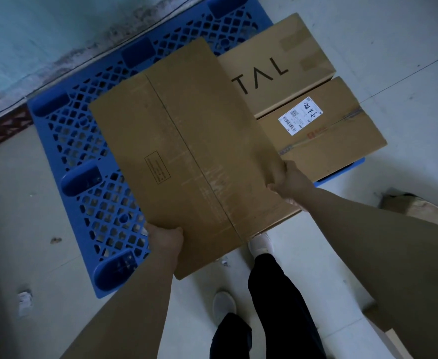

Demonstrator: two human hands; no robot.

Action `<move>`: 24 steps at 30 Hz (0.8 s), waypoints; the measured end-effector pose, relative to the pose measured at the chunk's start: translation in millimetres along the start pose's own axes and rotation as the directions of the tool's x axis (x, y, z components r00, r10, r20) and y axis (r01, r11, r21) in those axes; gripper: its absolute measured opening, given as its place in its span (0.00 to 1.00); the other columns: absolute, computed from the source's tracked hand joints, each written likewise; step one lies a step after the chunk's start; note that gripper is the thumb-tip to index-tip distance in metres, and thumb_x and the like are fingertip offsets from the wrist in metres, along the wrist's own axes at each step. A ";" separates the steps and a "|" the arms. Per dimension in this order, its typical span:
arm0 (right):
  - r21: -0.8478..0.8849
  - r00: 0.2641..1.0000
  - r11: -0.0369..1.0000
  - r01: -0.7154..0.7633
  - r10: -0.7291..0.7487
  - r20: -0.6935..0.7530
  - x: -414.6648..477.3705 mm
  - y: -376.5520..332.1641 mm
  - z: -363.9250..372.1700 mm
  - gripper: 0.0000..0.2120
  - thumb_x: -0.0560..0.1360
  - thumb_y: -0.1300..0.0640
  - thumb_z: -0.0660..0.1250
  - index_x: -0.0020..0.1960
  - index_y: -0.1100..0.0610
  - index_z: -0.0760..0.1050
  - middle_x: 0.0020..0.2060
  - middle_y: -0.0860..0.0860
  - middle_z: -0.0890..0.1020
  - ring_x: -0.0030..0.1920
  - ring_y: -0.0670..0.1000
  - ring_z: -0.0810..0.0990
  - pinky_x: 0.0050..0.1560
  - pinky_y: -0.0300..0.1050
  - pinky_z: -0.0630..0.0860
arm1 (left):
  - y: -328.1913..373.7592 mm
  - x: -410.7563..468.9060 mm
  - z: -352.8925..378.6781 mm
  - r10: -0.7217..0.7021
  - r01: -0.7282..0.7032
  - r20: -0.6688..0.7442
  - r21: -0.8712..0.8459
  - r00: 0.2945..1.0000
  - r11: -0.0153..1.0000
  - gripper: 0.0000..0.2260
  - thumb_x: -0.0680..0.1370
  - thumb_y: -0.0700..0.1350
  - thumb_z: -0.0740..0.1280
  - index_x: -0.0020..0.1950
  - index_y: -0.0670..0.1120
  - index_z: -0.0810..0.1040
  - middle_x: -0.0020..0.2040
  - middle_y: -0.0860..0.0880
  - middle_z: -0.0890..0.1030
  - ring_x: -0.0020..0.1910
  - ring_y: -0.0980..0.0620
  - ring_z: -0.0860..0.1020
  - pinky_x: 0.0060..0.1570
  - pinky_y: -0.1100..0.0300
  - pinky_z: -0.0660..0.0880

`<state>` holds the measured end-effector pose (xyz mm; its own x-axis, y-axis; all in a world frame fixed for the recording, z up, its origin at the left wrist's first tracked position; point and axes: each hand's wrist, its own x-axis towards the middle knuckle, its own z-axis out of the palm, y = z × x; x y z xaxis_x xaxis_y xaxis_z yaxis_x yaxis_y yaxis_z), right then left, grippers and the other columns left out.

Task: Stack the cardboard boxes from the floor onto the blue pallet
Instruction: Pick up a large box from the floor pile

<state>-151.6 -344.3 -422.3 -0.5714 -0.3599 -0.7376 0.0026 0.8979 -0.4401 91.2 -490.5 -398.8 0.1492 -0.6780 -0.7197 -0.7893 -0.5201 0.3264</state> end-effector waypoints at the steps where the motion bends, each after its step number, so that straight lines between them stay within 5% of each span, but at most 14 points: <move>1: -0.010 1.000 1.000 -0.005 0.005 -0.006 -0.8 -0.7 0.8 0.38 0.75 0.53 0.71 0.76 0.58 0.52 0.66 0.59 0.71 0.59 0.58 0.75 0.56 0.51 0.75 | 0.4 -1.3 -0.7 0.006 -0.006 0.002 0.002 1.000 1.000 0.37 0.77 0.38 0.66 0.79 0.42 0.46 0.74 0.39 0.63 0.69 0.37 0.67 0.66 0.44 0.67; 5: -0.037 0.998 0.999 -0.001 -0.001 -0.062 -11.3 -12.0 1.9 0.38 0.73 0.53 0.71 0.76 0.57 0.54 0.65 0.57 0.71 0.60 0.57 0.74 0.57 0.54 0.75 | 11.4 -8.6 -8.0 0.085 -0.084 -0.013 0.067 0.996 0.994 0.37 0.77 0.39 0.64 0.80 0.44 0.45 0.77 0.42 0.58 0.72 0.40 0.64 0.71 0.44 0.64; 9: -0.024 0.996 1.000 0.001 -0.003 -0.088 -23.9 -32.4 -3.8 0.33 0.71 0.51 0.71 0.72 0.57 0.64 0.65 0.56 0.73 0.61 0.58 0.74 0.60 0.58 0.74 | 39.2 -11.8 -17.7 0.133 -0.135 0.026 0.066 0.991 0.989 0.33 0.75 0.38 0.63 0.78 0.45 0.55 0.72 0.39 0.67 0.65 0.41 0.71 0.67 0.45 0.70; 12: -0.046 0.993 0.997 0.056 -0.060 -0.103 -41.7 -48.7 -14.1 0.27 0.74 0.54 0.69 0.72 0.56 0.67 0.67 0.56 0.70 0.66 0.57 0.71 0.64 0.53 0.71 | 81.2 -46.1 -35.7 0.133 -0.151 0.118 0.157 0.984 0.976 0.23 0.79 0.37 0.62 0.74 0.36 0.62 0.59 0.39 0.76 0.51 0.43 0.77 0.53 0.53 0.74; 16: -0.025 0.985 0.987 0.157 -0.158 -0.073 -57.6 -67.2 -30.8 0.13 0.76 0.58 0.66 0.59 0.54 0.79 0.59 0.52 0.80 0.60 0.54 0.76 0.57 0.44 0.72 | 122.1 -69.5 -50.3 0.194 -0.227 0.166 0.214 0.967 0.950 0.21 0.82 0.38 0.57 0.75 0.42 0.63 0.42 0.46 0.74 0.31 0.53 0.70 0.31 0.61 0.69; 21: -0.050 0.973 0.975 0.217 -0.220 -0.064 -86.3 -91.2 -41.2 0.05 0.75 0.57 0.68 0.49 0.53 0.82 0.48 0.49 0.81 0.47 0.49 0.79 0.48 0.43 0.73 | 153.5 -95.7 -69.8 0.249 -0.304 0.260 0.197 0.933 0.932 0.15 0.81 0.42 0.62 0.68 0.43 0.72 0.51 0.45 0.77 0.47 0.49 0.76 0.51 0.54 0.77; 24: -0.028 0.977 0.980 0.197 -0.198 -0.083 -109.6 -93.2 -37.9 0.02 0.74 0.57 0.69 0.45 0.53 0.81 0.43 0.50 0.82 0.49 0.51 0.81 0.48 0.44 0.76 | 160.3 -108.2 -81.4 0.298 -0.380 0.351 0.194 0.888 0.904 0.10 0.81 0.41 0.63 0.62 0.43 0.74 0.48 0.46 0.78 0.46 0.49 0.76 0.47 0.56 0.77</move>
<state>-120.3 -379.0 -281.0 -0.6265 -0.5087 -0.5906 -0.1328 0.8163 -0.5622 -3.0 -542.8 -218.7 -0.3119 -0.5746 -0.7567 -0.8862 -0.1113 0.4498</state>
